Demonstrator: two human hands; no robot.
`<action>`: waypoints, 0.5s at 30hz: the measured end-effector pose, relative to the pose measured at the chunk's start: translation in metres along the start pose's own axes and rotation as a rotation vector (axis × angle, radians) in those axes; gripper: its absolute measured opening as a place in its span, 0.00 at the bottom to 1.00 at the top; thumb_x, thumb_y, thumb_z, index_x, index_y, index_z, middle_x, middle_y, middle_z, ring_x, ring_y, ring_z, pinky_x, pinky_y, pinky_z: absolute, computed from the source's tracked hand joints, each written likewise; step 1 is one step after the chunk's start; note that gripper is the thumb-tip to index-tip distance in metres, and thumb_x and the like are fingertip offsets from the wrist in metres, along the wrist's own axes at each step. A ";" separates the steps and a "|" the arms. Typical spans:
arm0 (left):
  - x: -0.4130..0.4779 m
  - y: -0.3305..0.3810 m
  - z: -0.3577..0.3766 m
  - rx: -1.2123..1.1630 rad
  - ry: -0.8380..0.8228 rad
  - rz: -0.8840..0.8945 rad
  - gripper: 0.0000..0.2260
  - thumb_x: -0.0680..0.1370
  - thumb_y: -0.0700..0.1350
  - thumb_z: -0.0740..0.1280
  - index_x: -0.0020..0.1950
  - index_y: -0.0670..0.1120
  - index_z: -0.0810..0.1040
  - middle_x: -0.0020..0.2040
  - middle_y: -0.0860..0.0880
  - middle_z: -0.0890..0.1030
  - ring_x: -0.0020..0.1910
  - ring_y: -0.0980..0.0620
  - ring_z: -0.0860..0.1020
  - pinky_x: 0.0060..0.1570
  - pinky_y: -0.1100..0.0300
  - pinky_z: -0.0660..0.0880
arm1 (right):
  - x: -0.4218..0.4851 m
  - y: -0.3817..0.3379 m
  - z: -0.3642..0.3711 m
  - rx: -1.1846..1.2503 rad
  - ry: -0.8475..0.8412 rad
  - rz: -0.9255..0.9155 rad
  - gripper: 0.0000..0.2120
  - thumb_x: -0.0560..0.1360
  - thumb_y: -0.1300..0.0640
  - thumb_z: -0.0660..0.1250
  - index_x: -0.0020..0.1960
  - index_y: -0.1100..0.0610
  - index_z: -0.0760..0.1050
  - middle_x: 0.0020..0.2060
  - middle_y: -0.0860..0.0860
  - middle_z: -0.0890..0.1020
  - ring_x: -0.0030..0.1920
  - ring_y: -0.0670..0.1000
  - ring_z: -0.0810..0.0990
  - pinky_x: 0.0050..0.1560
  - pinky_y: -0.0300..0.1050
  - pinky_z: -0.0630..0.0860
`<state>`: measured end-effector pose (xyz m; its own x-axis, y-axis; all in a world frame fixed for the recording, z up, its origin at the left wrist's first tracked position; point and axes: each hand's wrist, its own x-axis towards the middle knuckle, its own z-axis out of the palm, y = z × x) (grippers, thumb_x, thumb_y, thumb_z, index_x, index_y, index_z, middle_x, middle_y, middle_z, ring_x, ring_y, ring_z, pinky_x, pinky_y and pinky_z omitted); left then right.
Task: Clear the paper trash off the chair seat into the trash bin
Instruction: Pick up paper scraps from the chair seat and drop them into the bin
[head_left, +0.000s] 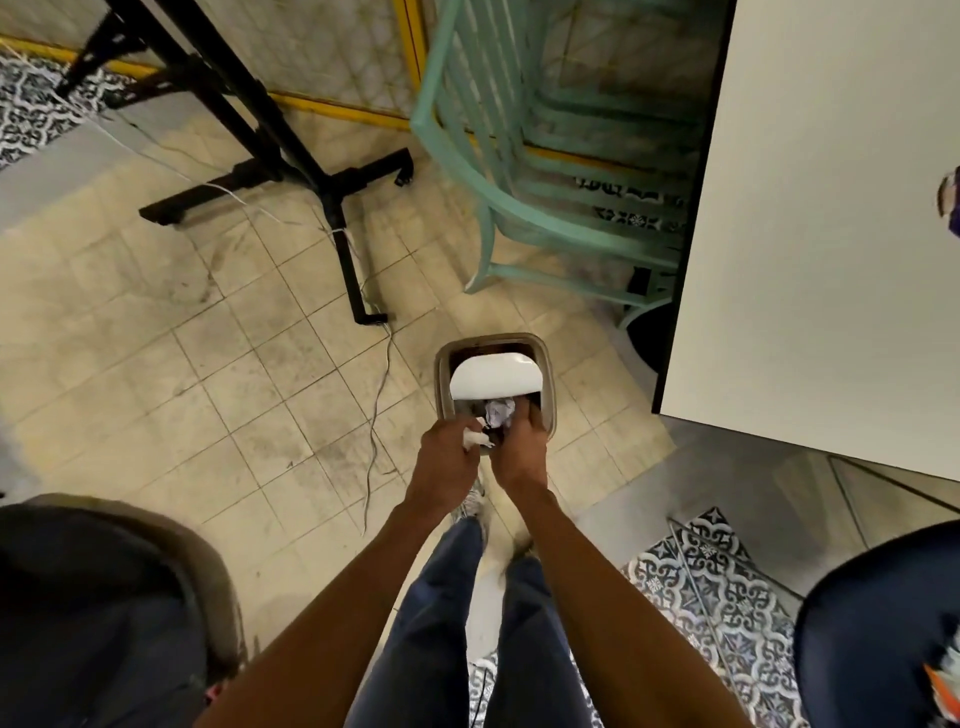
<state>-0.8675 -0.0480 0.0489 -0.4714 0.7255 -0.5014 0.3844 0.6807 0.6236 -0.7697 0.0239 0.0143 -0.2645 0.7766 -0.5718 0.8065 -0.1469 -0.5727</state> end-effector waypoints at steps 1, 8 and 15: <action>0.001 0.000 0.007 0.017 -0.029 0.005 0.10 0.79 0.40 0.72 0.59 0.47 0.81 0.55 0.48 0.84 0.53 0.50 0.82 0.55 0.69 0.77 | -0.001 0.001 0.000 0.021 -0.020 0.007 0.31 0.80 0.66 0.70 0.79 0.54 0.63 0.70 0.54 0.76 0.65 0.56 0.80 0.67 0.51 0.80; 0.018 0.014 0.030 0.210 -0.064 0.124 0.16 0.84 0.48 0.63 0.72 0.51 0.73 0.66 0.46 0.78 0.65 0.44 0.77 0.61 0.55 0.79 | -0.002 0.021 -0.012 -0.039 -0.032 -0.145 0.23 0.86 0.53 0.61 0.80 0.46 0.65 0.61 0.45 0.82 0.57 0.47 0.84 0.58 0.42 0.82; 0.029 0.019 0.037 0.277 -0.270 0.098 0.33 0.80 0.37 0.68 0.82 0.46 0.58 0.80 0.38 0.59 0.75 0.36 0.66 0.73 0.47 0.67 | -0.006 0.038 -0.014 -0.025 -0.035 -0.194 0.26 0.88 0.52 0.60 0.82 0.34 0.59 0.68 0.43 0.78 0.61 0.45 0.81 0.52 0.32 0.81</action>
<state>-0.8440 -0.0099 0.0240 -0.2104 0.7641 -0.6098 0.6341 0.5814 0.5098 -0.7299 0.0223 0.0038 -0.4342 0.7669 -0.4727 0.7512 0.0186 -0.6598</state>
